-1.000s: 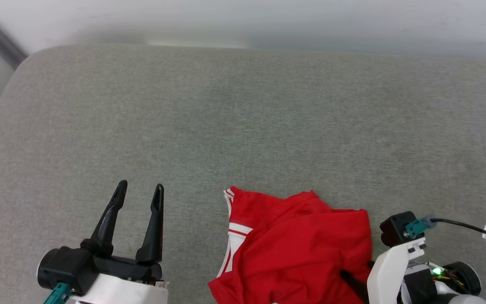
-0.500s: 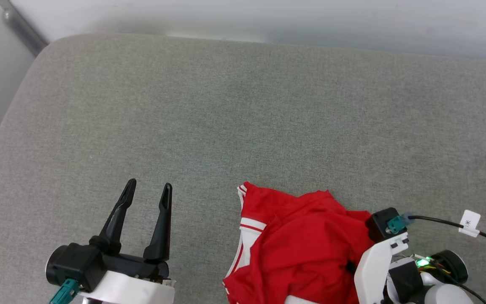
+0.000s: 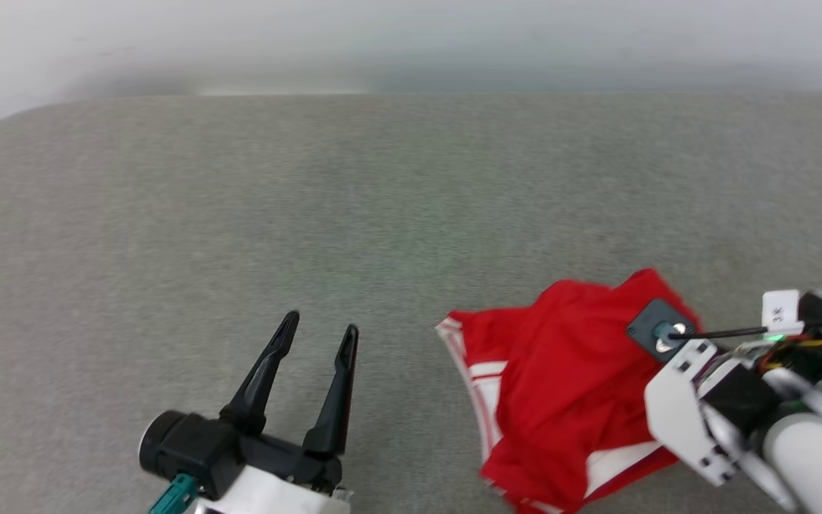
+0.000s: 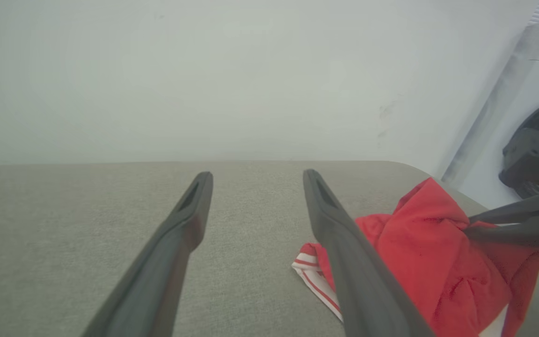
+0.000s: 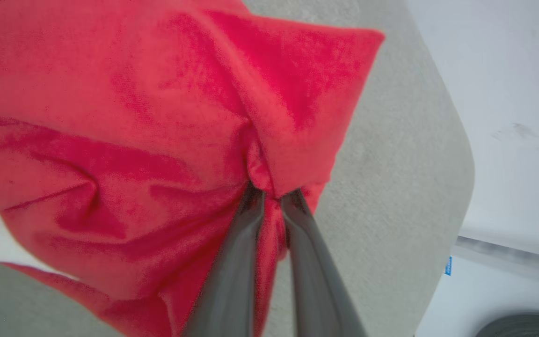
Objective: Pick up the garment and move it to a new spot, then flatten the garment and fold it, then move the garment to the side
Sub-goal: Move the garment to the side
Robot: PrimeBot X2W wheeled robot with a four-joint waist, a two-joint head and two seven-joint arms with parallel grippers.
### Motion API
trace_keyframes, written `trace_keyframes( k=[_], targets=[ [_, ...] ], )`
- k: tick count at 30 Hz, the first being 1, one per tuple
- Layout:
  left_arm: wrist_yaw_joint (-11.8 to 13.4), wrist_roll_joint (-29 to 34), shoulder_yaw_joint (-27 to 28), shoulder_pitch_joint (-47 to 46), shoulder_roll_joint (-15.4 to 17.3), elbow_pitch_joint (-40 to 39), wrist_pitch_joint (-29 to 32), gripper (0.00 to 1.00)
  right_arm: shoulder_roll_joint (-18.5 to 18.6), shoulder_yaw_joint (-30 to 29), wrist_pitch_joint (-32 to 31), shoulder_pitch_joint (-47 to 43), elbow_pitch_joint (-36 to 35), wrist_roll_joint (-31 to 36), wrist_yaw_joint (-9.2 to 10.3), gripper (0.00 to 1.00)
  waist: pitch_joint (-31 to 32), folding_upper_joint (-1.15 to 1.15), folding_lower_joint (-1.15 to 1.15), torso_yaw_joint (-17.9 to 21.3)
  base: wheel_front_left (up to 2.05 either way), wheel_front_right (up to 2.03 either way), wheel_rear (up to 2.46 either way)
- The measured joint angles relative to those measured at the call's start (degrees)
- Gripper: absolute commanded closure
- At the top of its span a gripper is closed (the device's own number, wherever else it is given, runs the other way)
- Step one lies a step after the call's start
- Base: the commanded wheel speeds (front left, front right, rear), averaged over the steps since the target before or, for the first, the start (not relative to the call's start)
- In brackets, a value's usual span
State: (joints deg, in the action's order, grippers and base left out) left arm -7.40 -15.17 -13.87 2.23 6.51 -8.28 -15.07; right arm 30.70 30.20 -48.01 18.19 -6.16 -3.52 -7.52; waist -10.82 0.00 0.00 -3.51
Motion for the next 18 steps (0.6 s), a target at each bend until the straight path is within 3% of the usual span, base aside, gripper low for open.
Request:
trace_keyframes(
  k=[9, 13, 18],
  targets=[
    [0.00, 1.93, -7.91, -7.89, 2.38, -0.78, 0.00, 0.00, 18.58, 5.80, -2.61, 10.59, -3.11, -3.80, -0.02, 1.00, -4.79, 0.00, 0.00, 10.21, 0.00, 0.00, 0.00],
    [0.00, 2.36, -10.61, -11.91, 3.83, -1.13, 0.00, 0.00, 22.14, 3.00, 0.32, 13.43, -0.93, -5.16, -0.02, 1.00, -8.96, 0.00, 0.00, 14.20, 0.00, 0.00, 0.00],
    [0.00, 2.41, -14.29, -16.75, 6.01, -2.09, 0.00, 0.00, 23.41, -2.32, 7.12, 14.65, 5.20, -4.43, -0.01, 1.00, -14.76, 0.00, 0.01, 18.30, 0.00, 0.00, 0.00]
  ],
)
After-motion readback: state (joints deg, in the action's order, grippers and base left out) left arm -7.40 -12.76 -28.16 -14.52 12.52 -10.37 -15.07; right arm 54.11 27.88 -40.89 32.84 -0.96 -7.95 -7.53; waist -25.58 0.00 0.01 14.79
